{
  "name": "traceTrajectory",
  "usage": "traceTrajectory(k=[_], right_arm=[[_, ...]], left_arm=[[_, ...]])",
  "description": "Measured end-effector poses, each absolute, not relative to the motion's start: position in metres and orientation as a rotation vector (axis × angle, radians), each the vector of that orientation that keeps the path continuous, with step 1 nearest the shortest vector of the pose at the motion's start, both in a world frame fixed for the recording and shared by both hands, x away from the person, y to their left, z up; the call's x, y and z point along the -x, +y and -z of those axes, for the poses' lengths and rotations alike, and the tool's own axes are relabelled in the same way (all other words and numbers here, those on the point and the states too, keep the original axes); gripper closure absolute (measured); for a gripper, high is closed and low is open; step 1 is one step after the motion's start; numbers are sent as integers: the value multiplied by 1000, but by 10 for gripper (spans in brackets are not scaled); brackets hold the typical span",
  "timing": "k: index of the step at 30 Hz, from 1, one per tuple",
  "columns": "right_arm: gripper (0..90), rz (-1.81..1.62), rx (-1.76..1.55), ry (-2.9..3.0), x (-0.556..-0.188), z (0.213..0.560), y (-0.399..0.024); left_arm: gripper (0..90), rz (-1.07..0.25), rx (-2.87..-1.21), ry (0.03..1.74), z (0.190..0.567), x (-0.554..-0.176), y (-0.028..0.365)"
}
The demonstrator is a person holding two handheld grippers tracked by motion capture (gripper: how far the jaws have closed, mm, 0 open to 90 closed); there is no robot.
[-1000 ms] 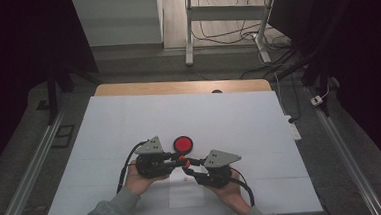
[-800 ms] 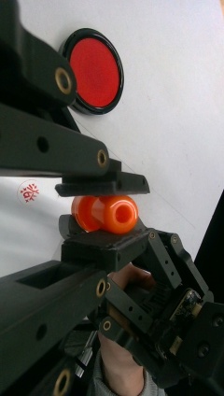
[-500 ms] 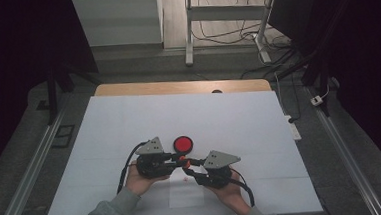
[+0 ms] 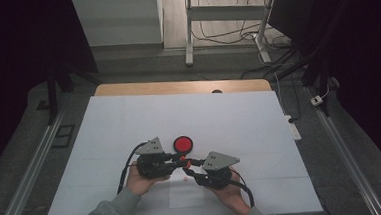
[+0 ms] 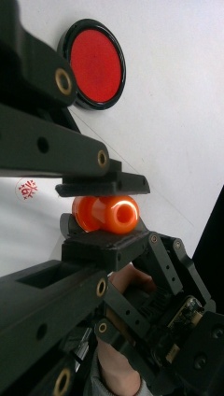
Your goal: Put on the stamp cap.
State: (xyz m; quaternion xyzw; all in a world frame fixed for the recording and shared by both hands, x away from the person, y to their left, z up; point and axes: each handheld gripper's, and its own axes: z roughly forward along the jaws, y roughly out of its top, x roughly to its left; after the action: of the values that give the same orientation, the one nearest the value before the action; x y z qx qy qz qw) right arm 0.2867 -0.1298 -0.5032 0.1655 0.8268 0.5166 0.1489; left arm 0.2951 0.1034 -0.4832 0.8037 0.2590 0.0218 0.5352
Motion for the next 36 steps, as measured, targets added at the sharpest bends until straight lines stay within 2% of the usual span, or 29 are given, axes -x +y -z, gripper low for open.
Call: traceTrajectory(k=[30, 36], right_arm=[[643, -1462, -465, 2410, -289, 504, -131], [526, -1487, -475, 2378, -290, 500, -135]], left_arm=[[726, -89, -1940, 614, 484, -292, 98], [726, -84, -1920, 607, 482, -291, 97]])
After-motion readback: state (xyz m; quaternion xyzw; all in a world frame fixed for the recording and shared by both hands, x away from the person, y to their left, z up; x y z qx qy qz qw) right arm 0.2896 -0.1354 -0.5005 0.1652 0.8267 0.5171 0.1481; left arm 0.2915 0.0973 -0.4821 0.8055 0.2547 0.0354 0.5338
